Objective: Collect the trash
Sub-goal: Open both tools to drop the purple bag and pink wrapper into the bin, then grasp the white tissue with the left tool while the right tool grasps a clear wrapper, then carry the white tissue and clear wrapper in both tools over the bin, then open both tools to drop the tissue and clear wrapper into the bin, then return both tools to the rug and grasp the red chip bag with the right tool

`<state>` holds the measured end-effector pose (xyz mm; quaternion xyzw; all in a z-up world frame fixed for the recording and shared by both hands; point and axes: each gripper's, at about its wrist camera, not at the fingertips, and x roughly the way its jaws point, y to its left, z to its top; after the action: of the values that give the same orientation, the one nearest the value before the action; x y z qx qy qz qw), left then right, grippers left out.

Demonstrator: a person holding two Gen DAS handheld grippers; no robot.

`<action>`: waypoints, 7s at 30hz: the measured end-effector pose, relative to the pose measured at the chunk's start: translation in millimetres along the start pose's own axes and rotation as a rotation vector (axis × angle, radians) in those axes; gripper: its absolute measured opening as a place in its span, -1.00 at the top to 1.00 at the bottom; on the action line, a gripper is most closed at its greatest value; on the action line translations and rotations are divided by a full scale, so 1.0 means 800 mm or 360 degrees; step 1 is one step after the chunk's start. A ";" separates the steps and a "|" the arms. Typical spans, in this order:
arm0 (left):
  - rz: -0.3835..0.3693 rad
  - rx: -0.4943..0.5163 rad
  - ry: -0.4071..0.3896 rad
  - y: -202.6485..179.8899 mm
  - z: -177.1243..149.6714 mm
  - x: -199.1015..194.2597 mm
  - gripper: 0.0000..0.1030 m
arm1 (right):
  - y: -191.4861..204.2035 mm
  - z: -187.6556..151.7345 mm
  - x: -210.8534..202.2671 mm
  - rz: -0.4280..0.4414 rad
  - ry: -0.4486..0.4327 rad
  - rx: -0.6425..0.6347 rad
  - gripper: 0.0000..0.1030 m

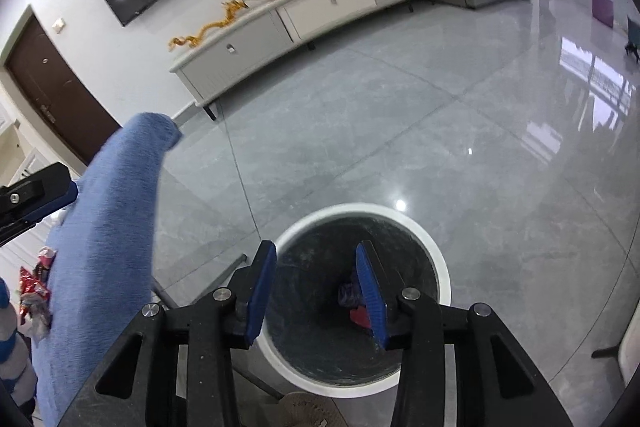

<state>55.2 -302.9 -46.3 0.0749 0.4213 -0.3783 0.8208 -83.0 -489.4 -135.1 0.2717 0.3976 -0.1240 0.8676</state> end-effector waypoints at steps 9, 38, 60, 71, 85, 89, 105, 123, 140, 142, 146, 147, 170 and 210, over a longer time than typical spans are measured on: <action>0.0188 -0.0158 -0.0310 0.087 -0.025 -0.144 -0.21 | 0.106 0.015 -0.094 0.0151 -0.0233 -0.0253 0.06; 0.0685 -0.0844 -0.0734 0.397 -0.215 -0.403 -0.20 | 0.413 -0.062 -0.090 0.0584 -0.0082 -0.0867 -0.05; 0.0537 -0.0648 -0.0200 0.399 -0.179 -0.175 -0.13 | 0.438 -0.114 0.073 0.0654 0.0390 -0.0888 -0.04; 0.0534 -0.0506 -0.0156 0.382 -0.188 -0.165 0.57 | 0.428 -0.121 0.082 0.0714 0.0383 -0.0882 0.65; 0.0390 -0.0607 -0.0377 0.359 -0.178 -0.254 0.58 | 0.389 -0.100 0.022 0.0749 0.0206 -0.0803 0.73; 0.0354 -0.0624 -0.0441 0.344 -0.171 -0.279 0.58 | 0.377 -0.096 -0.003 0.0777 0.0140 -0.0779 0.73; 0.0187 -0.0400 -0.0424 0.200 -0.093 -0.254 0.58 | 0.225 -0.032 -0.077 0.0636 -0.0193 -0.0417 0.73; -0.0094 -0.0083 0.0058 0.007 0.003 -0.009 0.53 | 0.034 0.007 -0.030 0.0097 -0.0192 -0.0033 0.71; -0.0244 -0.0178 0.0264 -0.033 0.022 0.100 -0.12 | -0.031 0.008 0.016 -0.0051 -0.0074 0.0105 0.17; -0.0234 -0.0164 0.0257 -0.035 0.021 0.096 -0.12 | -0.035 0.007 0.013 -0.0045 -0.0075 0.0119 0.16; -0.0177 -0.0112 0.0228 -0.043 0.019 0.080 -0.12 | -0.040 0.008 0.005 -0.0033 -0.0091 0.0128 0.09; -0.0165 -0.0101 0.0221 -0.043 0.019 0.076 -0.12 | -0.039 0.008 0.001 -0.0028 -0.0102 0.0129 0.06; 0.0091 -0.0122 -0.0215 0.045 -0.035 -0.144 -0.12 | 0.100 0.025 -0.130 0.0219 -0.0372 -0.0106 -0.04; 0.0512 -0.1079 -0.0458 0.455 -0.205 -0.231 -0.11 | 0.486 -0.084 0.003 0.0770 0.0167 -0.1014 -0.26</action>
<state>133.8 128.4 -83.0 -0.1889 0.3858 -0.0913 0.8984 44.1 -131.8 -28.2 0.0809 0.3843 0.2271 0.8912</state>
